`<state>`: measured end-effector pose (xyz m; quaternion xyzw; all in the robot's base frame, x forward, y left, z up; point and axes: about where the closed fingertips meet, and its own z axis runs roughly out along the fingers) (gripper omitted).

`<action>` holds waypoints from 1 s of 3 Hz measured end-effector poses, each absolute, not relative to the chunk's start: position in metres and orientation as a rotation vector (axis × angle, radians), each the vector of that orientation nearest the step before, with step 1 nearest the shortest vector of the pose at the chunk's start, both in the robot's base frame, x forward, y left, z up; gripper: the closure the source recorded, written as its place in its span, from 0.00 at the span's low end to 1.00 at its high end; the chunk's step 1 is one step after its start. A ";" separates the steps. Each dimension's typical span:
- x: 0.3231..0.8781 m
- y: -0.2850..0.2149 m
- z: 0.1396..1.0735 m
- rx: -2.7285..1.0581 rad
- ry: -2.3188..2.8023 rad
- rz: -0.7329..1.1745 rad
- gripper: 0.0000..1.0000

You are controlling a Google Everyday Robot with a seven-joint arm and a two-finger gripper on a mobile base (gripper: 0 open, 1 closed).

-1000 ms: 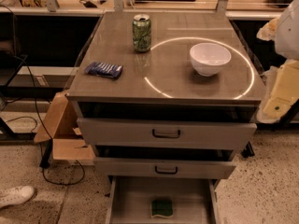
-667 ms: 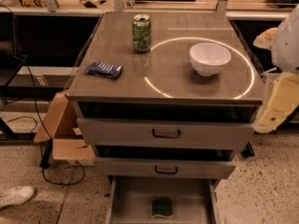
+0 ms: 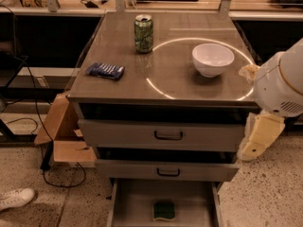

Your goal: Pick sponge from bottom drawer and place on counter

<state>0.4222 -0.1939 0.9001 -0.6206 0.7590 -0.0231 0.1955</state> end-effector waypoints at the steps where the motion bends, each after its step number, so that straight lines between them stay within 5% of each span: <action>1: 0.417 -0.190 0.892 -1.736 2.124 -0.037 0.00; 3: 0.389 -0.161 0.809 -1.854 2.066 -0.094 0.00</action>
Offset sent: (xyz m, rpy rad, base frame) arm -0.0318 0.0271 -0.0757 -0.0425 -0.0244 0.0413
